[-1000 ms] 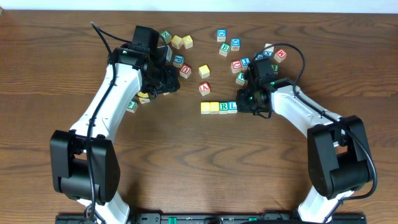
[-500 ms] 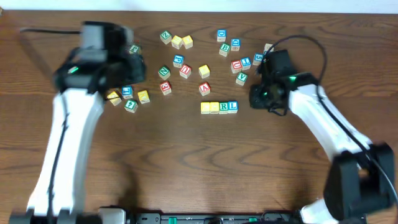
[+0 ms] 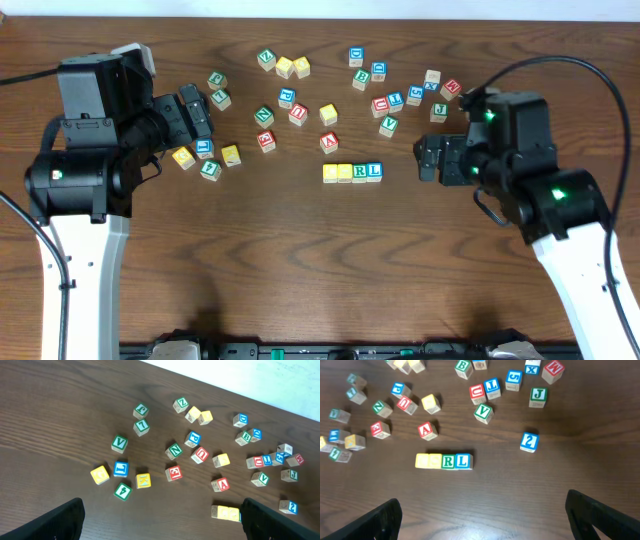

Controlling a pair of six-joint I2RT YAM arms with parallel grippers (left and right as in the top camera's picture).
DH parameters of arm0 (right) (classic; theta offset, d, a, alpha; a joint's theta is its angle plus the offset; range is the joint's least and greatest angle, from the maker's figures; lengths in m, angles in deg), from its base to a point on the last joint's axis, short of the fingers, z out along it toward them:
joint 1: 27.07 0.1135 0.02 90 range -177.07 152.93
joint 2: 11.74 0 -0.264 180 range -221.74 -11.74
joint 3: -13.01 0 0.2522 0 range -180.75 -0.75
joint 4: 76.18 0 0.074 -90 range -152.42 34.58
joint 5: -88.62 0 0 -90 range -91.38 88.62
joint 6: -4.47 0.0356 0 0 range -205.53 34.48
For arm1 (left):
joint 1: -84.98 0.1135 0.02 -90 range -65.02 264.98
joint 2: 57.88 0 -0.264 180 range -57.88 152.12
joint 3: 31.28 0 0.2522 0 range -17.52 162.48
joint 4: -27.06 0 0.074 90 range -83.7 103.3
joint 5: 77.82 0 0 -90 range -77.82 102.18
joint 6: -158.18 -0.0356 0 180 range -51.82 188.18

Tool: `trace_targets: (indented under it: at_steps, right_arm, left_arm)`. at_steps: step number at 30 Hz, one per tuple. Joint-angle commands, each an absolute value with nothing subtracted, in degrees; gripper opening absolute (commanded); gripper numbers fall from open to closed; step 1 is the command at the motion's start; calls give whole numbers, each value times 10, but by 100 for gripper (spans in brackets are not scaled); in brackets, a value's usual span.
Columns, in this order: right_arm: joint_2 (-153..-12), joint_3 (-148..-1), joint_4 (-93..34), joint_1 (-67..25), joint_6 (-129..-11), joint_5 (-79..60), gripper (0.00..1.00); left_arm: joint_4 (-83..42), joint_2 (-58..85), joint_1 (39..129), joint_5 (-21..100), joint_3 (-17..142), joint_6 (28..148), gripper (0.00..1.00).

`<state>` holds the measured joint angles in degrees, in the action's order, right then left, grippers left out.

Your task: Spell out CORL

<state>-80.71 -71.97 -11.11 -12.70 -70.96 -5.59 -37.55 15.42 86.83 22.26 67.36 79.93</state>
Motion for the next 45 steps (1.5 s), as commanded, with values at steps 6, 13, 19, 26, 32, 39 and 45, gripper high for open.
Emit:
trace_targets:
  at_steps: [6,13,19,26,32,39,45]
  right_arm:
    - [-779,-727,-47,-128,-711,-41,99]
    - [-777,-727,-78,-128,-710,19,99]
    - [-776,-726,-119,-130,-711,83,99]
    - [-651,-559,-346,-218,-780,-6,99]
    - [-410,-283,-523,-258,-781,-16,99]
    - [-194,-70,-595,-270,-781,-37,99]
    - [-128,-11,-583,-270,-781,-50,99]
  left_arm:
    - [-376,156,871,213,675,794,98]
    - [-376,156,871,213,675,794,98]
    - [-376,156,871,213,675,794,98]
    - [-376,156,871,213,675,794,98]
    - [-376,156,871,213,675,794,98]
    - [-376,156,870,213,675,794,98]
    - [-376,156,870,213,675,794,98]
